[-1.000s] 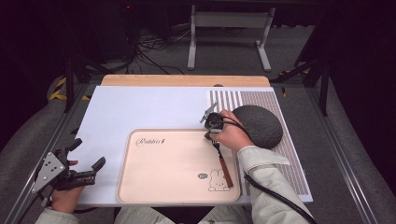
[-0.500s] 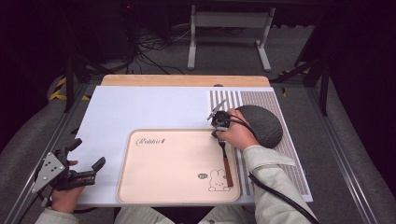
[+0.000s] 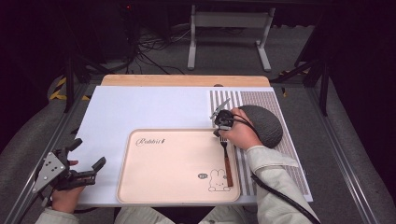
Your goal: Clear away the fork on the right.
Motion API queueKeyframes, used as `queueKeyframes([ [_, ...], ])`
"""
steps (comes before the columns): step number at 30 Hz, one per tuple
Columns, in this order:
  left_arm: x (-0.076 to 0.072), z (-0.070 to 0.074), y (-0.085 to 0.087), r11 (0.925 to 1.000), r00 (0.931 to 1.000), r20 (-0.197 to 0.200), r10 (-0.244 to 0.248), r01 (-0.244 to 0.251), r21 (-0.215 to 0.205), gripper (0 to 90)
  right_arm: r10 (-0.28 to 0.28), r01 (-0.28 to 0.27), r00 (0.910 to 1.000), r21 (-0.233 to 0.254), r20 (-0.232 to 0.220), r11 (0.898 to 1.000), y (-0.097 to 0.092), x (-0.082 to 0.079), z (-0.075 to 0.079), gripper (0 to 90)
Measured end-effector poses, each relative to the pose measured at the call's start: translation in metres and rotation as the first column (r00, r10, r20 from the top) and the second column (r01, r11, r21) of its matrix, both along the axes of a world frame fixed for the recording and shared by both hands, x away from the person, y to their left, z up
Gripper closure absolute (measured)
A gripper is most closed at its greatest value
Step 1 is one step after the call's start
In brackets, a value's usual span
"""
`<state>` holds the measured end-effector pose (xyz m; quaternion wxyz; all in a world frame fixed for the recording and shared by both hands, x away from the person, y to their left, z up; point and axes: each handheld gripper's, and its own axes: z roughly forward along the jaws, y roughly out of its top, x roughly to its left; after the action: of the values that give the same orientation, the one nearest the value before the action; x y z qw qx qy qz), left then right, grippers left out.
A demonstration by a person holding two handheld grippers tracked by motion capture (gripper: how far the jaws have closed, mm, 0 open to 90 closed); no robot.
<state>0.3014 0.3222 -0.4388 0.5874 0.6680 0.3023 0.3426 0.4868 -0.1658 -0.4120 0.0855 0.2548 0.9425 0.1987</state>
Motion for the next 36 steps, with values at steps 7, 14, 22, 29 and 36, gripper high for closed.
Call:
queueKeyframes([
  [7, 0.0, 0.0, -0.001, 1.0, 1.0, -0.001, -0.001, 0.001, 0.0, 0.1, 0.017, -0.022, 0.9985, 0.11, 0.052, 0.994, -0.005, -0.009, 0.024, 90.0],
  [14, 0.002, 0.001, -0.002, 0.9999, 0.9999, 0.0, -0.01, 0.01, -0.003, 0.1, 0.024, -0.046, 0.9917, 0.175, 0.126, 0.984, -0.018, -0.031, 0.051, 77.4],
  [22, 0.003, 0.0, -0.004, 0.9999, 0.9999, -0.002, -0.015, 0.015, -0.001, 0.1, -0.028, -0.028, 0.9763, 0.254, 0.215, 0.967, -0.047, -0.061, 0.063, 45.4],
  [29, 0.004, 0.0, -0.006, 0.9999, 0.9999, -0.007, -0.012, 0.012, 0.005, 0.1, -0.083, -0.025, 0.953, 0.35, 0.291, 0.936, -0.077, -0.082, 0.068, 24.6],
  [36, 0.004, 0.0, -0.005, 0.9999, 0.9999, -0.009, -0.013, 0.013, 0.003, 0.1, -0.159, -0.014, 0.9227, 0.444, 0.351, 0.896, -0.11, -0.101, 0.069, 14.0],
])
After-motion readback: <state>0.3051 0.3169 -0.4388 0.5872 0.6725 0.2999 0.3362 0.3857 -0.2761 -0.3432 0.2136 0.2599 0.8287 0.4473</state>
